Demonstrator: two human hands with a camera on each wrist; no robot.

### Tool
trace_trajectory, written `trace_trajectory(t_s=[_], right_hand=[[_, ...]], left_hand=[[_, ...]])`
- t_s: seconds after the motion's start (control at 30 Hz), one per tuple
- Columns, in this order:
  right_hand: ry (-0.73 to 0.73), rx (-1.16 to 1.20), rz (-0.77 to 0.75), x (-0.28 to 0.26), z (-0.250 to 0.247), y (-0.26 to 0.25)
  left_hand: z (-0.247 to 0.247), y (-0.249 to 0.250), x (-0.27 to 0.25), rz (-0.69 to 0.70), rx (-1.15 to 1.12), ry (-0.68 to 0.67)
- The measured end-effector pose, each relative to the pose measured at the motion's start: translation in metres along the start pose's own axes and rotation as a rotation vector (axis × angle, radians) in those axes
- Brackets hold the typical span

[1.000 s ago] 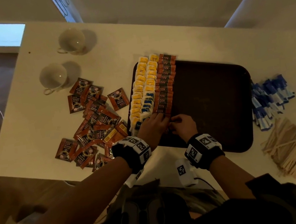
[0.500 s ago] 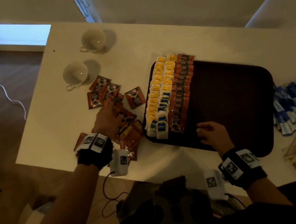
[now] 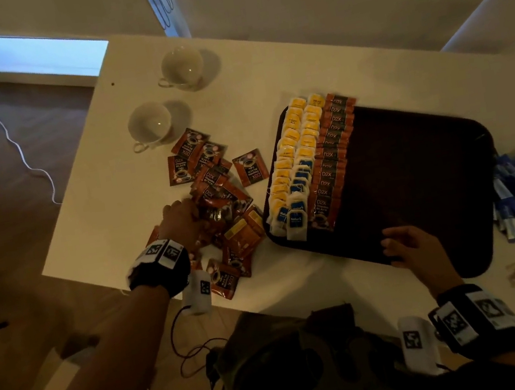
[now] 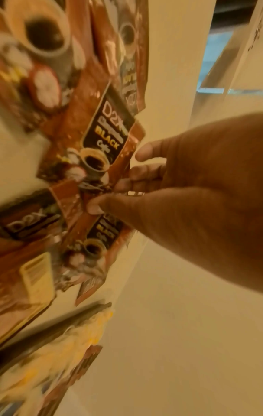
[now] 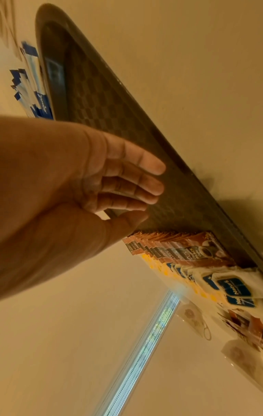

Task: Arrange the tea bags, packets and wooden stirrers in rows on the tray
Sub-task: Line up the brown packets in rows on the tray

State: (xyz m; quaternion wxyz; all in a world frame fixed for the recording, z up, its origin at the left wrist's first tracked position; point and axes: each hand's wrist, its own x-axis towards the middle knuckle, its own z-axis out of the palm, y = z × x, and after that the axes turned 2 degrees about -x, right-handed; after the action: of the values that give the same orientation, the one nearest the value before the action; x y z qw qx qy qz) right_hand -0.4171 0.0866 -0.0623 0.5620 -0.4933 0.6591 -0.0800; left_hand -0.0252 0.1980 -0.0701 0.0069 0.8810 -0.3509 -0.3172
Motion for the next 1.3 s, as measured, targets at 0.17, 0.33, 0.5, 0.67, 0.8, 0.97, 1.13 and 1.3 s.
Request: trace_trajectory(t_s=[0.17, 0.33, 0.5, 0.67, 0.8, 0.97, 1.13, 1.3], right_hand=[[0.003, 0.036, 0.001, -0.005, 0.004, -0.004], [-0.003, 0.043, -0.012, -0.007, 0.008, -0.007], [-0.011, 0.038, -0.025, -0.008, 0.011, -0.007], [-0.019, 0.031, -0.024, -0.008, 0.013, -0.008], [-0.02, 0.028, -0.03, -0.008, 0.014, -0.009], [-0.016, 0.018, -0.03, -0.01, 0.015, -0.01], [-0.002, -0.032, -0.042, -0.014, 0.016, -0.011], [0.011, -0.135, -0.172, -0.022, 0.021, -0.025]], left_hand=[[-0.016, -0.003, 0.01, 0.094, -0.181, 0.104], [-0.035, -0.008, -0.002, 0.168, -0.433, 0.136], [-0.04, -0.019, -0.024, 0.049, -0.543, 0.306], [-0.022, -0.036, -0.032, -0.033, -0.351, 0.124], [-0.004, -0.041, -0.037, -0.016, -0.066, -0.059], [0.01, -0.044, -0.032, -0.031, 0.032, -0.073], [0.002, -0.036, -0.024, -0.034, 0.051, 0.063], [-0.027, 0.006, -0.039, 0.218, -0.058, 0.322]])
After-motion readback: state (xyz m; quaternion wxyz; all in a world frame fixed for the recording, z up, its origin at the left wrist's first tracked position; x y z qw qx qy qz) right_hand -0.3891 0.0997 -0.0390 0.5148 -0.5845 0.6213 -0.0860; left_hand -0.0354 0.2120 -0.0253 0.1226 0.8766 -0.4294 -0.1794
